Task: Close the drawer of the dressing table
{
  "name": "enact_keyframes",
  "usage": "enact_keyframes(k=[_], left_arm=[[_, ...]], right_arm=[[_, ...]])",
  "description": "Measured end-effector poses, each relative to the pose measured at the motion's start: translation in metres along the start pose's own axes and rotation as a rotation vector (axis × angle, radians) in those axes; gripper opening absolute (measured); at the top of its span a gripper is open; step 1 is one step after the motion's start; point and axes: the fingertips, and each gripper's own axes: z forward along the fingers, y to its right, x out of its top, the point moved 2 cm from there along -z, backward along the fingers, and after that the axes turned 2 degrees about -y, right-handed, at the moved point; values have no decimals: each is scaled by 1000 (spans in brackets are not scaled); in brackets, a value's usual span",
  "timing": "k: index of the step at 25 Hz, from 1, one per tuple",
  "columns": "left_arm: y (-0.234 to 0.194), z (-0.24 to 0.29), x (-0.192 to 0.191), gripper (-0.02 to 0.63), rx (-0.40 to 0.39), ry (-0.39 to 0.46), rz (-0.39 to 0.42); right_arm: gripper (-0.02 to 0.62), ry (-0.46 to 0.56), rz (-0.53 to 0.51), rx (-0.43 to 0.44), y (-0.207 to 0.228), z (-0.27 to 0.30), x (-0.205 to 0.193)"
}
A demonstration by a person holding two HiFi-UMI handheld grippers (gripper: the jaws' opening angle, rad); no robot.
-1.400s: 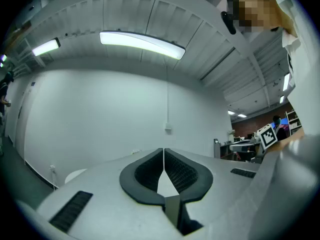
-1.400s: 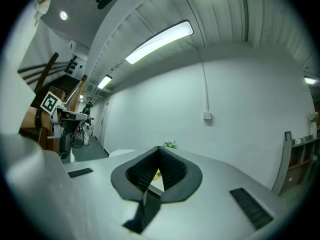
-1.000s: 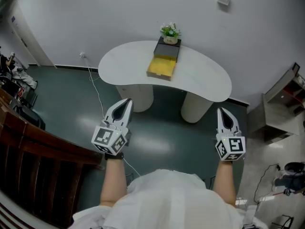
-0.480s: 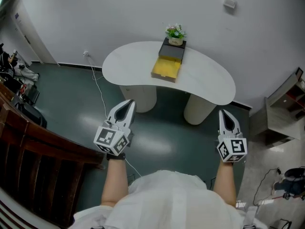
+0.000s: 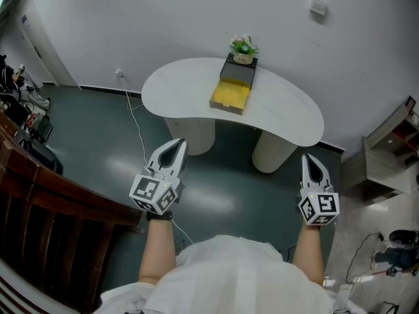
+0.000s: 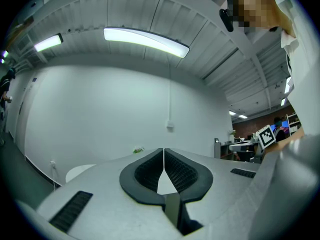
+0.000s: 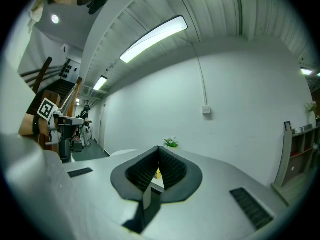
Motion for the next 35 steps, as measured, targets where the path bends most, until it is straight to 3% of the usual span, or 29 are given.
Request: enact_keyframes(k=[20, 27, 35], left_arm=[[-47, -38, -6, 18, 86, 4, -19], [-74, -5, -12, 19, 96, -22, -11], [-113, 75, -20, 19, 84, -32, -16]], right_arm=[[9, -30, -26, 56, -36, 39, -2], [9, -42, -14, 86, -30, 93, -9], [9, -67, -5, 107, -6, 176, -17]])
